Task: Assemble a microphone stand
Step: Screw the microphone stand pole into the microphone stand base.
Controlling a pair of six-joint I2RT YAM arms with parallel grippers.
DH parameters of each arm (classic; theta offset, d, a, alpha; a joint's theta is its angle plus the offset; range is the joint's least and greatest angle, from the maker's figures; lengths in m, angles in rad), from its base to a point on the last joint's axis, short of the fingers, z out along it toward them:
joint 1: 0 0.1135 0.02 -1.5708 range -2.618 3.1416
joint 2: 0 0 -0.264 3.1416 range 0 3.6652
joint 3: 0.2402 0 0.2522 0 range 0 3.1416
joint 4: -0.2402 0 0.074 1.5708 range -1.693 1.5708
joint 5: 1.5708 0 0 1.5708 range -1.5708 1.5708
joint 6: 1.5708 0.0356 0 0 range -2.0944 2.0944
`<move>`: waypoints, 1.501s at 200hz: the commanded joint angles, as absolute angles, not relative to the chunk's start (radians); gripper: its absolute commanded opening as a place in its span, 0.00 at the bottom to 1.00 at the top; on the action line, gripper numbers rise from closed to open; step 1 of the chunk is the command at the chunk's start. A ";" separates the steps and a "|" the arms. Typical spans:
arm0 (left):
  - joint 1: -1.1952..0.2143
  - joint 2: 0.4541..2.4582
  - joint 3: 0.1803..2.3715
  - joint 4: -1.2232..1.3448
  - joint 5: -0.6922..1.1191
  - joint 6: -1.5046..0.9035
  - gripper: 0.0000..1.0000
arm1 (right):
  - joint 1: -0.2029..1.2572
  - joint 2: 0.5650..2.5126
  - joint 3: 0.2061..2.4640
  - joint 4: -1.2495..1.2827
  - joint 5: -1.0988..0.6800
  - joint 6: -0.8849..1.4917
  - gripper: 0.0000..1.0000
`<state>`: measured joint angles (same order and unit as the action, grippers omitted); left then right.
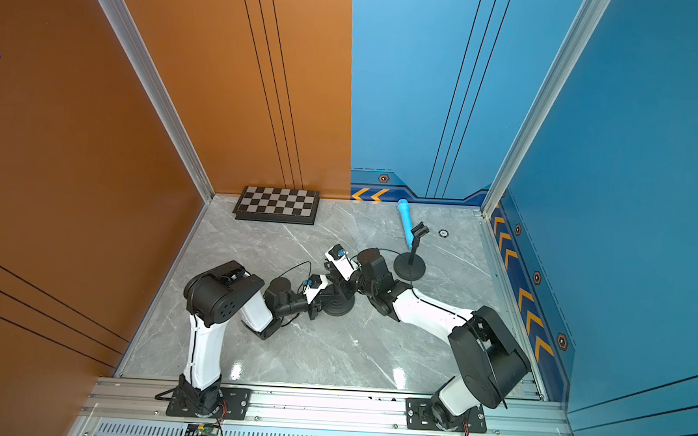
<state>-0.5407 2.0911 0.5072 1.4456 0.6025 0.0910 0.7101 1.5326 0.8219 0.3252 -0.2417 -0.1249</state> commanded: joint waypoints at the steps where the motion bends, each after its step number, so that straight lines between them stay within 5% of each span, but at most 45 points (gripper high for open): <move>1: -0.543 2.109 0.480 1.338 0.616 0.100 0.13 | 0.821 1.521 0.729 0.483 0.156 -0.034 0.00; 28: -0.543 2.094 0.479 1.339 0.604 0.088 0.20 | 0.947 1.577 0.676 0.593 0.566 0.165 0.00; 70: -0.547 2.113 0.506 1.338 0.597 0.069 0.20 | 0.997 1.630 0.712 0.618 0.522 0.177 0.00; 86: -0.551 2.126 0.514 1.339 0.601 0.070 0.15 | 0.985 1.602 0.735 0.569 0.438 0.144 0.03; 110: -0.549 2.138 0.514 1.339 0.620 0.084 0.00 | 0.925 1.540 0.770 0.437 0.217 0.059 0.27; 131: -0.548 2.135 0.499 1.339 0.625 0.101 0.00 | 0.825 1.485 0.789 0.328 -0.105 -0.061 0.52; 157: -0.546 2.135 0.493 1.338 0.638 0.119 0.00 | 0.692 1.481 0.877 0.164 -0.498 -0.155 0.55; 192: -0.546 2.132 0.492 1.338 0.641 0.117 0.00 | 0.627 1.536 0.973 0.071 -0.529 -0.211 0.46; 235: -0.546 2.131 0.488 1.338 0.624 0.107 0.08 | 0.659 1.550 0.934 0.166 -0.291 -0.108 0.00; 272: -0.542 2.141 0.491 1.340 0.626 0.085 0.14 | 0.781 1.513 0.718 0.469 0.106 0.101 0.00; 300: -0.539 2.127 0.490 1.344 0.623 0.069 0.30 | 0.884 1.514 0.692 0.480 0.421 0.157 0.00</move>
<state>-0.5373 2.0968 0.5098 1.4494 0.6193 0.0891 0.8215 1.4818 0.7460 0.4931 0.0311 0.0360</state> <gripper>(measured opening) 0.214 0.353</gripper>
